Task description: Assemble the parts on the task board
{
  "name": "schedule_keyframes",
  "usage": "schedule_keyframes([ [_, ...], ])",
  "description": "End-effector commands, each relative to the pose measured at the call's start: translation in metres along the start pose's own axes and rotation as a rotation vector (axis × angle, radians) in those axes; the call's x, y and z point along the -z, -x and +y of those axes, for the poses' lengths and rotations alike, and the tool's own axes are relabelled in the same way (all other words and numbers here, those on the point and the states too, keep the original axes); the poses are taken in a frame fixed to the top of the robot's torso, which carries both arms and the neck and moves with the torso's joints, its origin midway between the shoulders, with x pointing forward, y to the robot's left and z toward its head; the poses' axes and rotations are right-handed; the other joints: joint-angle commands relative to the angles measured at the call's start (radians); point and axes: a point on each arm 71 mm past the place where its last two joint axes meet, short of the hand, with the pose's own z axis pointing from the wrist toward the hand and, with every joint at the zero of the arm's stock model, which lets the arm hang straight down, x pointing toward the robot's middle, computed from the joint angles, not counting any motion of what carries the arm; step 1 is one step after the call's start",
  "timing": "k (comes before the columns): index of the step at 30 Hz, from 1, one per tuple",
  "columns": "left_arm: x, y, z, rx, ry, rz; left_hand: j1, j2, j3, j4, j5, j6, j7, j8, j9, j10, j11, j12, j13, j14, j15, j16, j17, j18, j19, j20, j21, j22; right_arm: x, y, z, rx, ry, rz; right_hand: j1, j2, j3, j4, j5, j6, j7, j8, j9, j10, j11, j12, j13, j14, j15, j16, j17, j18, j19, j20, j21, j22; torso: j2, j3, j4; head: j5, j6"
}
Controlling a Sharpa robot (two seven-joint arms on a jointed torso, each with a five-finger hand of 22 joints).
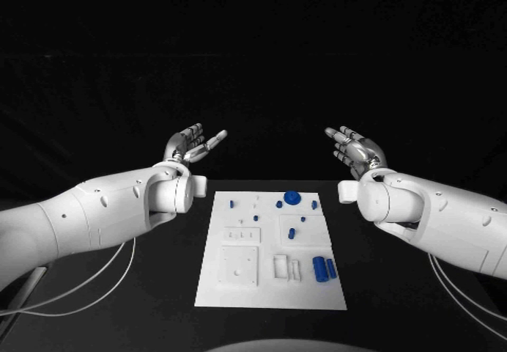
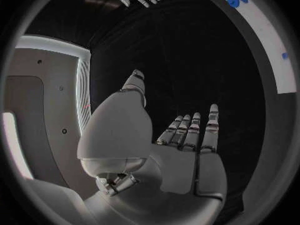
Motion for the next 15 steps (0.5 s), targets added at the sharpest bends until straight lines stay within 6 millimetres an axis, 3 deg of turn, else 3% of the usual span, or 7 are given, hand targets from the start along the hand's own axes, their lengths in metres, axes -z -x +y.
schedule_keyframes([
  [1,-0.012,0.0,-0.003,0.03,0.055,0.088,0.051,-0.009,-0.001,0.015,0.009,0.016,0.006,0.007,0.003,0.017,0.004,0.004,0.002,0.016,0.004,0.007,0.002,0.022,0.026,0.008,0.007,0.003,-0.008,-0.004,-0.002,-0.001,-0.089,0.207,0.043,0.002,0.014,-0.01,0.011,0.013,0.101,0.005,0.002,0.011,0.012,0.007,0.002,0.009,0.014,0.007,0.002,0.013,0.004,0.011,0.005,0.001,0.0,0.0,-0.0001,0.001,-0.005],
  [6,-0.026,0.007,-0.011,0.008,0.056,0.089,0.051,-0.007,0.0,0.015,0.009,0.017,0.006,0.007,0.003,0.017,0.004,0.004,0.002,0.017,0.004,0.007,0.002,0.023,0.03,0.008,0.007,0.003,-0.018,0.008,0.002,0.009,-0.127,0.26,0.103,-0.005,0.006,-0.015,-0.005,0.04,0.102,0.007,0.004,0.046,0.013,0.009,0.004,0.044,0.015,0.009,0.004,0.017,0.018,0.009,0.006,0.003,0.0,0.0,-0.0001,0.001,-0.005],
  [12,-0.029,0.009,-0.013,0.003,0.056,0.09,0.053,-0.003,0.004,0.015,0.009,0.025,0.009,0.007,0.003,0.027,0.008,0.005,0.003,0.021,0.005,0.008,0.002,0.024,0.036,0.008,0.008,0.004,-0.023,0.014,0.005,0.015,-0.148,0.287,0.179,-0.006,-0.052,-0.026,0.014,0.103,0.092,0.01,0.007,0.116,0.003,0.013,0.008,0.11,0.007,0.012,0.008,0.036,0.062,0.007,0.011,0.007,0.0,0.0,-0.0001,0.001,-0.005],
  [13,-0.029,0.009,-0.013,0.003,0.056,0.09,0.054,0.003,0.01,0.014,0.008,0.035,0.011,0.008,0.004,0.037,0.01,0.005,0.003,0.029,0.005,0.008,0.003,0.026,0.047,0.008,0.01,0.005,-0.024,0.015,0.005,0.016,-0.15,0.289,0.201,-0.011,-0.054,-0.038,0.014,0.16,0.089,0.015,0.011,0.179,0.001,0.016,0.011,0.171,0.006,0.016,0.012,0.044,0.096,0.002,0.016,0.011,0.0,0.0,-0.0001,0.001,-0.005],
  [14,-0.028,0.008,-0.014,0.009,0.052,0.103,0.056,0.009,0.015,0.014,0.007,0.043,0.013,0.009,0.004,0.045,0.011,0.005,0.004,0.04,0.007,0.009,0.003,0.029,0.06,0.008,0.012,0.006,-0.027,0.024,0.009,0.212,-0.052,0.234,0.213,-0.012,-0.054,-0.045,0.013,0.207,0.084,0.018,0.013,0.232,-0.003,0.017,0.014,0.227,0.003,0.018,0.014,0.05,0.128,-0.002,0.02,0.013,0.001,0.0001,0.0018,0.006,0.023],
  [15,-0.027,0.008,-0.014,0.01,0.049,0.106,0.058,0.023,0.027,0.012,0.005,0.059,0.017,0.01,0.005,0.066,0.016,0.006,0.005,0.075,0.01,0.012,0.005,0.034,0.091,0.008,0.018,0.01,-0.028,0.024,0.01,0.242,-0.038,0.232,0.223,-0.013,-0.054,-0.051,0.014,0.245,0.083,0.02,0.016,0.273,-0.003,0.02,0.016,0.268,0.004,0.021,0.016,0.055,0.162,-0.007,0.025,0.016,0.001,0.0,0.0018,0.006,0.023],
])
